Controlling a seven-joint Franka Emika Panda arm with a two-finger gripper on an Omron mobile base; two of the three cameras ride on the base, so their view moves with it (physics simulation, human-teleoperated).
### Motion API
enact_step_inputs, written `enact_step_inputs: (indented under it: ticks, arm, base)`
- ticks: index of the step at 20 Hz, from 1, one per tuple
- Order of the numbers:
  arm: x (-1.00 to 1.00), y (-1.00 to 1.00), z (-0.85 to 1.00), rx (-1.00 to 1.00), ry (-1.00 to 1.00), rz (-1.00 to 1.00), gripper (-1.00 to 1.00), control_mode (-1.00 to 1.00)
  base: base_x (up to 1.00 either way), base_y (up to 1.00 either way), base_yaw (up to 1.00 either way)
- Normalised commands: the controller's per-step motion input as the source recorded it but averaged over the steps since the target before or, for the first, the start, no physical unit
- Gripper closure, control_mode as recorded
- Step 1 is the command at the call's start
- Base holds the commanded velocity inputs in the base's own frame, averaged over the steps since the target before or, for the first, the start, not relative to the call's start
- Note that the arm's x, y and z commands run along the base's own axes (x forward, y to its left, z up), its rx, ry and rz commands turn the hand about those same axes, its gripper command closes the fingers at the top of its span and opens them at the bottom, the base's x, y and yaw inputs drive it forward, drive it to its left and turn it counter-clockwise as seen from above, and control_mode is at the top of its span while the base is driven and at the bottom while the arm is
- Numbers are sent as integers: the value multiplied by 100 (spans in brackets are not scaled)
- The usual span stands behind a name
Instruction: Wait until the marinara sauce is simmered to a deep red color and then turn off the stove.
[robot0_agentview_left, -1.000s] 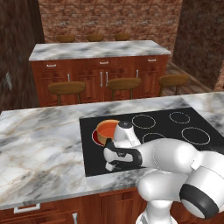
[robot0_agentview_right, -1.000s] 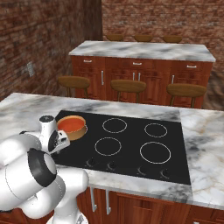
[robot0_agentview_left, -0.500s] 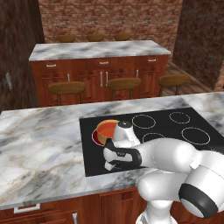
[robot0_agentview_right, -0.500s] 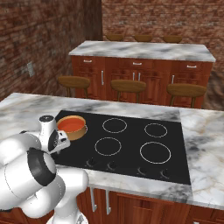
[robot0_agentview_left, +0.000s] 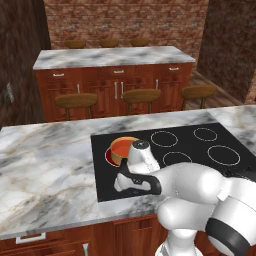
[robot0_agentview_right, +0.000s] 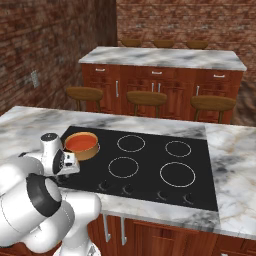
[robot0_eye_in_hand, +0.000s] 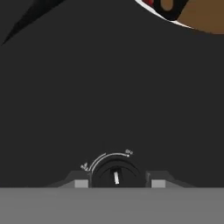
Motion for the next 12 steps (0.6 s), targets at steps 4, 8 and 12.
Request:
enact_step_inputs:
  ticks: [4, 8, 12]
  arm:
    - [-75, -29, -18, 12, -5, -60, 100, -100]
    - [-74, -32, -23, 12, -6, -63, 100, -100]
    - [-70, -30, -28, 10, -7, -65, 100, -100]
  base:
    - [0, 0, 0]
    - [0, 0, 0]
    - [0, 0, 0]
